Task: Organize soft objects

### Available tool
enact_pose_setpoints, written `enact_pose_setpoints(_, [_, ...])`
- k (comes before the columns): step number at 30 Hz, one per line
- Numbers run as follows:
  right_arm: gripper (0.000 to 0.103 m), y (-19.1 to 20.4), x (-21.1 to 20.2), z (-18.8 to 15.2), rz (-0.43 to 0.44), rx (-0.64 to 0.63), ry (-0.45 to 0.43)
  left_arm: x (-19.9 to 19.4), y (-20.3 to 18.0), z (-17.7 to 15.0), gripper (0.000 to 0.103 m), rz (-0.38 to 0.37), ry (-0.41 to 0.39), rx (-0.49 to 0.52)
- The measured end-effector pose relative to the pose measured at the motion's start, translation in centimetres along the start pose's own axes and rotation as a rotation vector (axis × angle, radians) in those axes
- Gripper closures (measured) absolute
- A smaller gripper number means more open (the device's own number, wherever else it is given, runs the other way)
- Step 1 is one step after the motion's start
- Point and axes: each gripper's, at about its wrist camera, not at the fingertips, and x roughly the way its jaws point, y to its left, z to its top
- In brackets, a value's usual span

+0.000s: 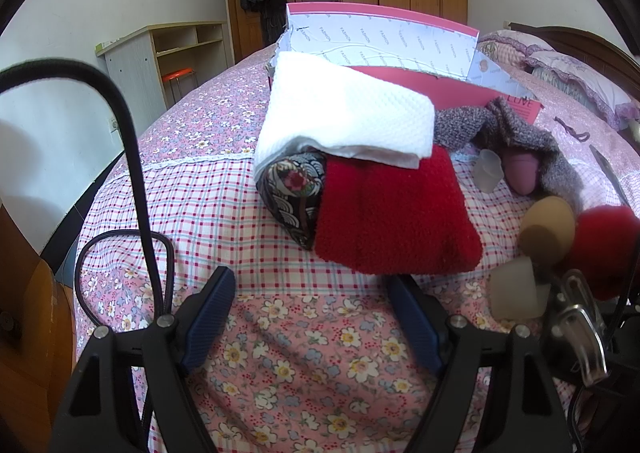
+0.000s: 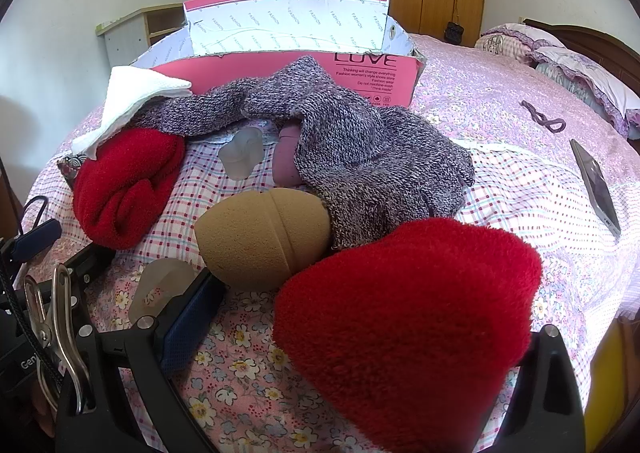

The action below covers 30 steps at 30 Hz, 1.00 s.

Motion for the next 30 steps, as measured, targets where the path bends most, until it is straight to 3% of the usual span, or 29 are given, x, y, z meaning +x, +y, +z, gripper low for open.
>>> enact_pose_setpoints(30, [0.004, -0.17, 0.06, -0.10, 0.000, -0.001, 0.000, -0.17, 0.59, 0.06, 0.021, -0.011, 0.000, -0.008])
